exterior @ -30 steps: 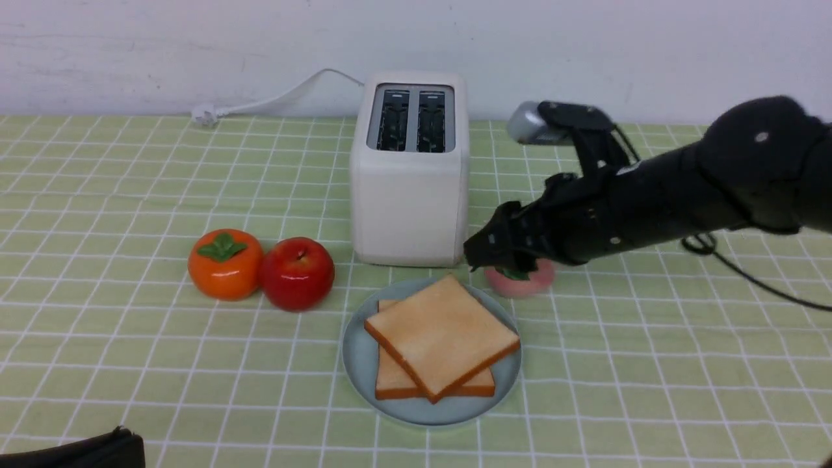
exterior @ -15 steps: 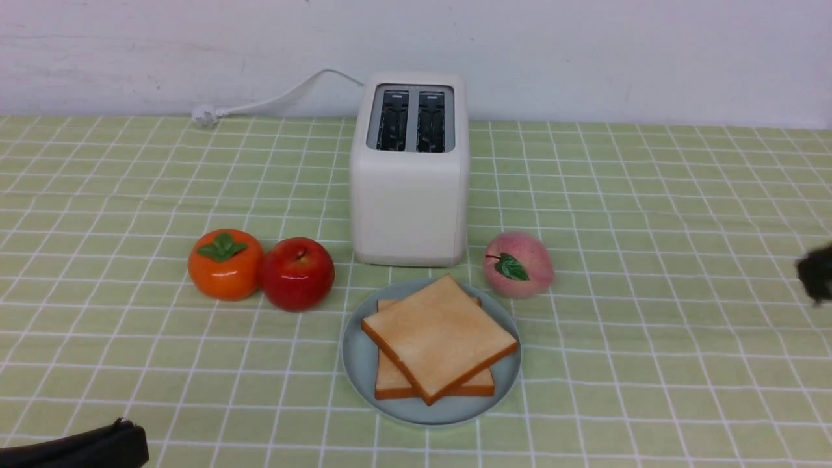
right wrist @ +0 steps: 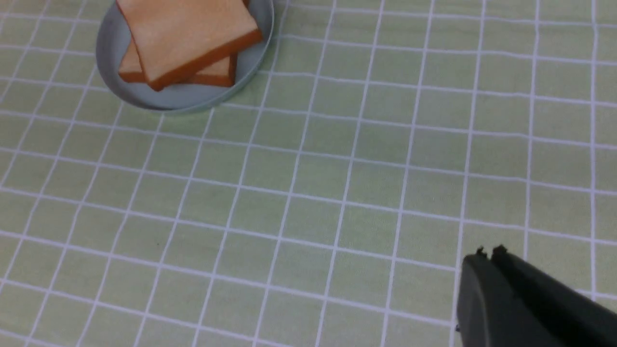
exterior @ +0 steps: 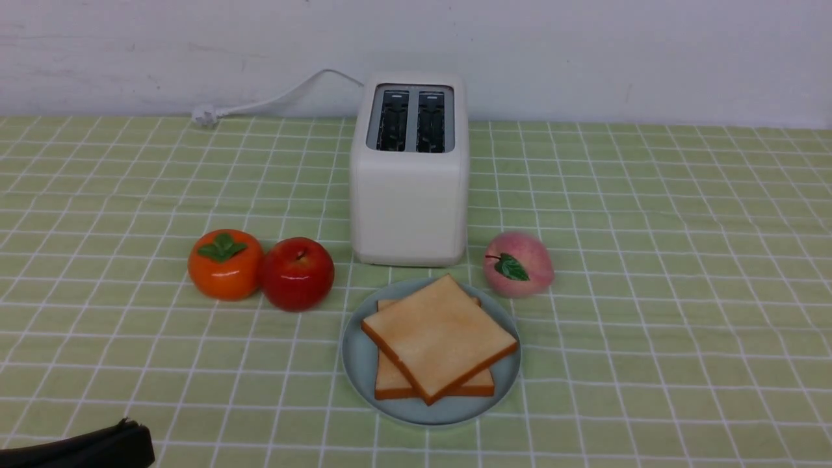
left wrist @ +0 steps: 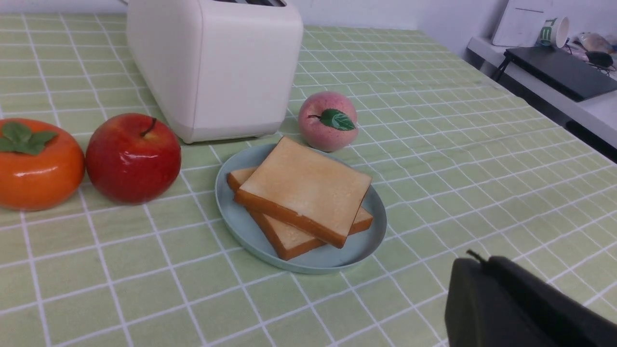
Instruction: Take toasted bread from bread machine on green coffee tablecloth place on plate.
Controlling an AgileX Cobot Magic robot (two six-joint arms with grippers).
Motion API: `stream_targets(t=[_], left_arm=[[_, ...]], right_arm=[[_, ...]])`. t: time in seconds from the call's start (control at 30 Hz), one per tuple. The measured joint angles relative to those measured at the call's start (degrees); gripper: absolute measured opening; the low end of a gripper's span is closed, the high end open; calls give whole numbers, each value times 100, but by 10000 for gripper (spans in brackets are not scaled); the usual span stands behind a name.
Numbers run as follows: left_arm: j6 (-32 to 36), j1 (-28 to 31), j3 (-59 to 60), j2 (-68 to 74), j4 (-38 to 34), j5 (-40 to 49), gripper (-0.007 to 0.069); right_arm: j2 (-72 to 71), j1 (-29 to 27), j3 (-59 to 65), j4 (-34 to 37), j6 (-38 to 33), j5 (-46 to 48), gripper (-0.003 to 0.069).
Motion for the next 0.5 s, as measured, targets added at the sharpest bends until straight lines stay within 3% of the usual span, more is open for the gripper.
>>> stream_targets(t=[0.5], left_arm=[[0, 0, 0, 0, -2, 4, -13]], right_arm=[[-289, -28, 89, -10, 21, 204, 14]])
